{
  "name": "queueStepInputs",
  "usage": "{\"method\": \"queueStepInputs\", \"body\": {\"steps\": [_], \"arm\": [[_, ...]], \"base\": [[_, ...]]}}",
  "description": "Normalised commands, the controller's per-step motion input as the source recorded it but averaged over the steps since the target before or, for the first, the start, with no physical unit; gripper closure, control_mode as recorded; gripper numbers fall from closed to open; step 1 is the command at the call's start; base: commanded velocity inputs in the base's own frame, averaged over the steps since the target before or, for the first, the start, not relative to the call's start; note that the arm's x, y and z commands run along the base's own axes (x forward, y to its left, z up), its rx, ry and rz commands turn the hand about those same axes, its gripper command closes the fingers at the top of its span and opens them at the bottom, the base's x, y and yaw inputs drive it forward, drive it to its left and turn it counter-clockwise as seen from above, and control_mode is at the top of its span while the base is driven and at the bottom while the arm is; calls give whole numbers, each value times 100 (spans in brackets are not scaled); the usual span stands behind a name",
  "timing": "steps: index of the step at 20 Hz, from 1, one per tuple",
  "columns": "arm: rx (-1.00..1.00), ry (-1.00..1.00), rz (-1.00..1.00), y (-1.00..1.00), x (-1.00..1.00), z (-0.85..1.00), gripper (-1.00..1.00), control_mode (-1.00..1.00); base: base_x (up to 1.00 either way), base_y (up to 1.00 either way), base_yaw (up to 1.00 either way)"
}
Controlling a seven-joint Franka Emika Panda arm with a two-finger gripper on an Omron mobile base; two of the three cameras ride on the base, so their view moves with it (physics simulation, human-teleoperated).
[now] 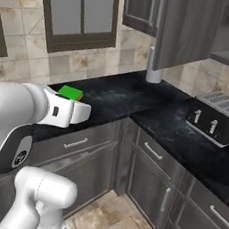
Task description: Locate and retrieve the dish brush and sponge from the cabinet. Place them next to the sink.
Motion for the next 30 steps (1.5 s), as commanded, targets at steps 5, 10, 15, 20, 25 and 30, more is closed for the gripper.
{"method": "queueStepInputs", "body": {"steps": [5,10,15,20,25,30], "arm": [[0,0,0,0,0,0,100,100],[0,0,0,0,0,0,100,100],[0,0,0,0,0,0,100,100],[0,0,0,0,0,0,100,100],[0,0,0,0,0,0,100,100],[0,0,0,0,0,0,100,100]], "base": [[-29,24,31],[-30,28,30],[-26,28,32],[-25,25,33],[-13,24,40],[-2,22,39]]}}
